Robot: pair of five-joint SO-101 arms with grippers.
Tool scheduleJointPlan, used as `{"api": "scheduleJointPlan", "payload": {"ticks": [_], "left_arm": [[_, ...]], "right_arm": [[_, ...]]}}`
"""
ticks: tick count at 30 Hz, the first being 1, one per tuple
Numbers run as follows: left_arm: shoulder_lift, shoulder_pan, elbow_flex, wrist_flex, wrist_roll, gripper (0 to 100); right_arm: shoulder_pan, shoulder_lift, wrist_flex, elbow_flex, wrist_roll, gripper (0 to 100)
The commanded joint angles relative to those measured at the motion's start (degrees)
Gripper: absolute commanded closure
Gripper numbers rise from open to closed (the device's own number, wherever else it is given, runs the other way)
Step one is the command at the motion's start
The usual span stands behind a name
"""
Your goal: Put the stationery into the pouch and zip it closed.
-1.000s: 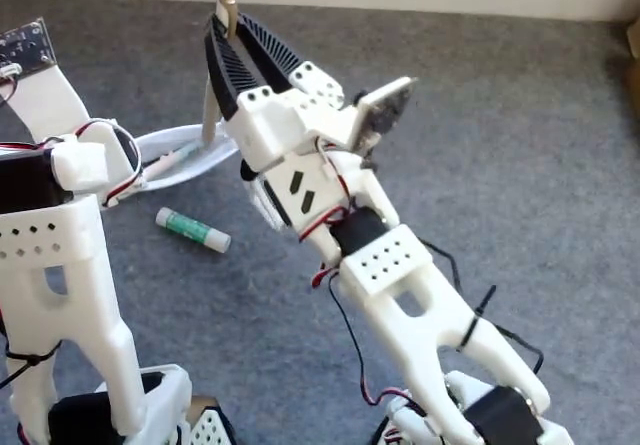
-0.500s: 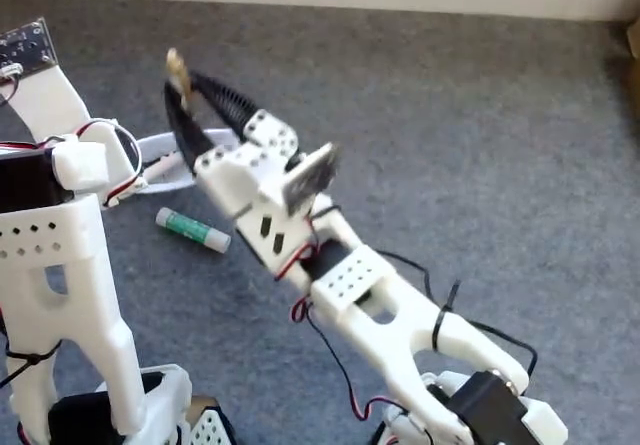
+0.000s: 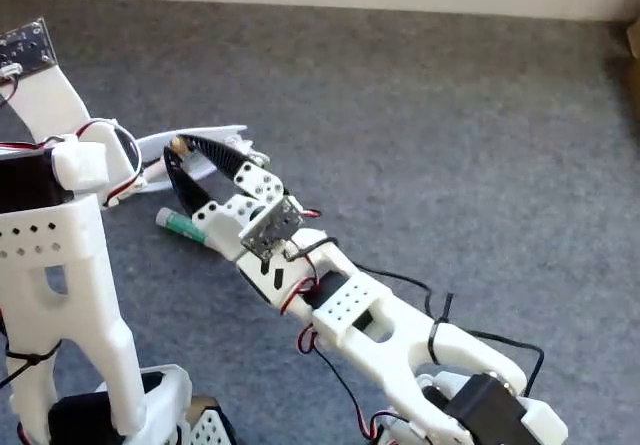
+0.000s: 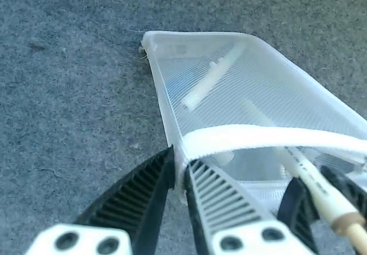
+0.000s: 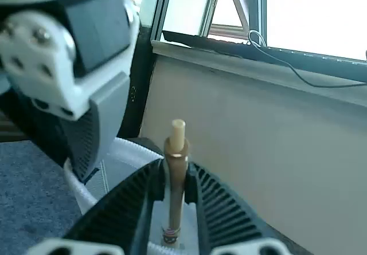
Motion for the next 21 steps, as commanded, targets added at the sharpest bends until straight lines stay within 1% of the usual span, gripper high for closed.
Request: {"api": "scheduleJointPlan", "payload": {"ticks": [1,3,8,10,13,18,21], "left_arm": [[-0.6,-0.5,-0.4,-1.1,0.1,99],[-0.6,-0.5,-0.4,-1.1,0.1,99],[-0.6,-0.5,-0.4,-1.1,0.1,99],[-0.6,-0.5,-0.4,-1.1,0.1,99],[-0.6,-0.5,-0.4,-1.1,0.1,99],[-0.6,-0.5,-0.4,-1.1,0.1,99],[-0.6,-0.5,-0.3,-1.1,0.1,99]], "right_arm": [[-0.3,-3.2,-0.7,-0.3,1.1,98.8],[-0.3,-3.2,-0.4,-0.3,1.1,97.2],[-0.5,-4.0,5.7,-0.3,1.1,81.0],[-0.5,-5.6,8.2,-0.3,1.1,77.4],[-0.7,-9.4,12.7,-0.3,0.8,77.4],[-3.9,-16.2,22.5,-0.2,0.7,77.4],[-4.6,-19.4,28.2,-0.2,0.7,77.4]]}}
